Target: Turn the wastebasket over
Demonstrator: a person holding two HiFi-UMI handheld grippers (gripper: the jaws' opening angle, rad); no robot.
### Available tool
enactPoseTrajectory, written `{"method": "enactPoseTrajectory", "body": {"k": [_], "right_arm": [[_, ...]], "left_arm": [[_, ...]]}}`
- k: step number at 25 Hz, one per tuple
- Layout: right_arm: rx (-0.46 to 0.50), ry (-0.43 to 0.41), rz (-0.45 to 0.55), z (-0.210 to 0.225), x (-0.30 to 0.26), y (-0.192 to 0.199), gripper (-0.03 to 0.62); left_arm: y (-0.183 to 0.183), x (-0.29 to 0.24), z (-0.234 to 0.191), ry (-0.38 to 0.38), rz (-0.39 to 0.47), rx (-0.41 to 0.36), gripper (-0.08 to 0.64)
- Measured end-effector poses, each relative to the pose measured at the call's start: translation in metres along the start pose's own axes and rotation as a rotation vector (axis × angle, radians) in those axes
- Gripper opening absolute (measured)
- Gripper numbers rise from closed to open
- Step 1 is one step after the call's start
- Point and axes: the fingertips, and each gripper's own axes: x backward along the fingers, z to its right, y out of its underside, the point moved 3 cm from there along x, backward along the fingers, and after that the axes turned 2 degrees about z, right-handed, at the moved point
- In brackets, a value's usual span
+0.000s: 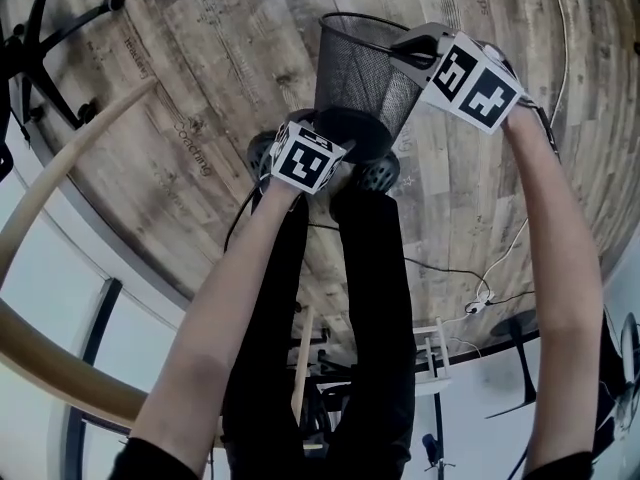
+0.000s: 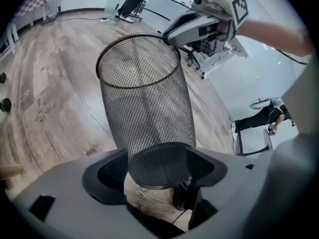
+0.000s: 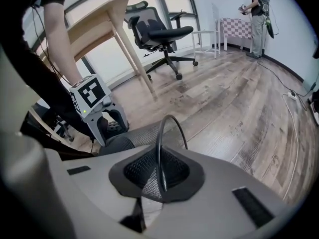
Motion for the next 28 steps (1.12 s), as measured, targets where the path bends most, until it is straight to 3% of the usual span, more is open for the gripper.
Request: {"method": "enactPoseTrajectory", "body": {"k": [6,12,16,18,28], "right_arm": [[0.038,0.016,0.033,-0.010,0.011,-0.018,0.057],[0.103,0.098,0.071,0.000,0.035,-0.039,0.057],[0.173,0.152,0.093,-0.005,0.047,-0.052,0.057],[0.186,0.159,0.104,-0.011,0.050,-0.055,0.057],[0.054,0.111,0.180,-0.049,0.049,-0.046,0.057]], "left_arm": [[-0.018,0.008,0.006,0.008,0.032,-0.019,0.376],[-0.053,0.019,-0.001,-0.017,0.133,-0.032,0.376],[-0.072,0.026,-0.007,-0.050,0.154,-0.111,0.376],[-0.079,0.029,-0.007,-0.048,0.165,-0.108,0.376],[-0.060,0.027,0.002,-0.019,0.163,-0.112,0.375]]}}
